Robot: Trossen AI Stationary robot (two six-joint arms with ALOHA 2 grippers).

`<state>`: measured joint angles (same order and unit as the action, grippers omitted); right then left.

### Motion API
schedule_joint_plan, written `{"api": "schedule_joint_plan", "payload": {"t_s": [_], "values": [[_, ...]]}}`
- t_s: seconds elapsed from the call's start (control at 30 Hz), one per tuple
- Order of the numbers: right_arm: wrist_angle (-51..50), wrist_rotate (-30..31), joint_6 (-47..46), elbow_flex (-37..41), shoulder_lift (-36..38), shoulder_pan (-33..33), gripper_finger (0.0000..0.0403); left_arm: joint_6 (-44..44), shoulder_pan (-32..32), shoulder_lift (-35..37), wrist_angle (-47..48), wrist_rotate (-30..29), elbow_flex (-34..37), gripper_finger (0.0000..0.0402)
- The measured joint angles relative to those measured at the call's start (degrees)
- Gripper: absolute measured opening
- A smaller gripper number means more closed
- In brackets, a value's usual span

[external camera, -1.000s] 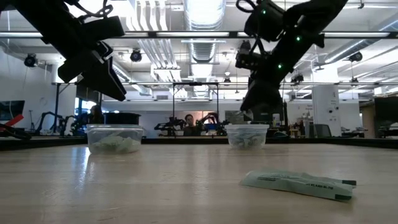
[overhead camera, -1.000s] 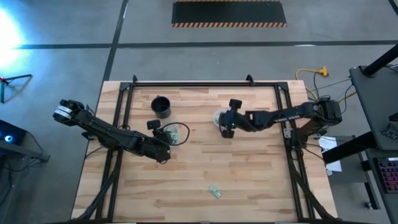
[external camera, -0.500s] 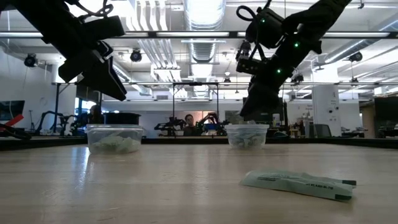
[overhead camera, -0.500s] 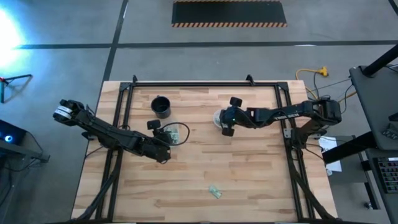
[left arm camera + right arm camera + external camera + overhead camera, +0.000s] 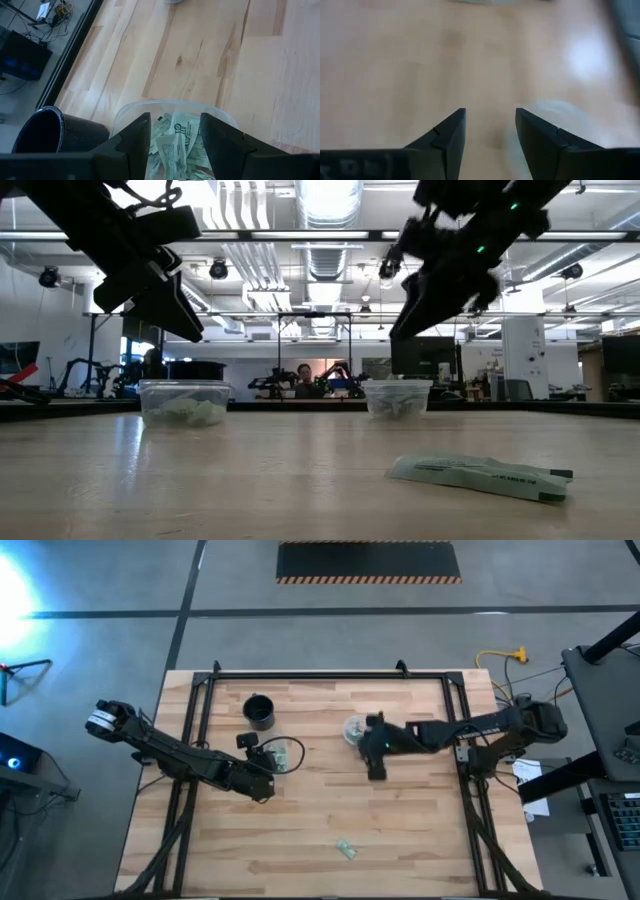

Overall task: Pick and place items into bin
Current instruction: Put the stevia packet into the right transparent bin

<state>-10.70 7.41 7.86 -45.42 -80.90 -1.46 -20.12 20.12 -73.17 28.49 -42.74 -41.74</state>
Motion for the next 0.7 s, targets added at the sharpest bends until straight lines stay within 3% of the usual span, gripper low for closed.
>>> {"api": "schedule_joint_plan", "payload": {"t_s": [0.1, 0.2, 0.47, 0.7], "values": [[-0.1, -8.4, -1.3, 1.0, 0.4, 5.7, 0.0160, 0.0, 0.0, 0.0, 0.0, 0.0, 0.0, 0.0156], [1.0, -12.0, -3.8, 1.7, -1.0, 12.1, 0.0155, 0.0, 0.0, 0.0, -0.2, 0.0, 0.0, 0.0156], [15.8, -12.2, -6.5, 2.0, -9.0, 24.6, 0.0141, 0.0, 0.0, 0.0, -1.3, 0.0, 0.0, 0.0156], [25.3, -12.2, -7.7, 1.6, -17.7, 26.4, 0.0138, 0.0, 0.0, 0.0, -1.4, 0.0, 0.0, 0.0156]]}}
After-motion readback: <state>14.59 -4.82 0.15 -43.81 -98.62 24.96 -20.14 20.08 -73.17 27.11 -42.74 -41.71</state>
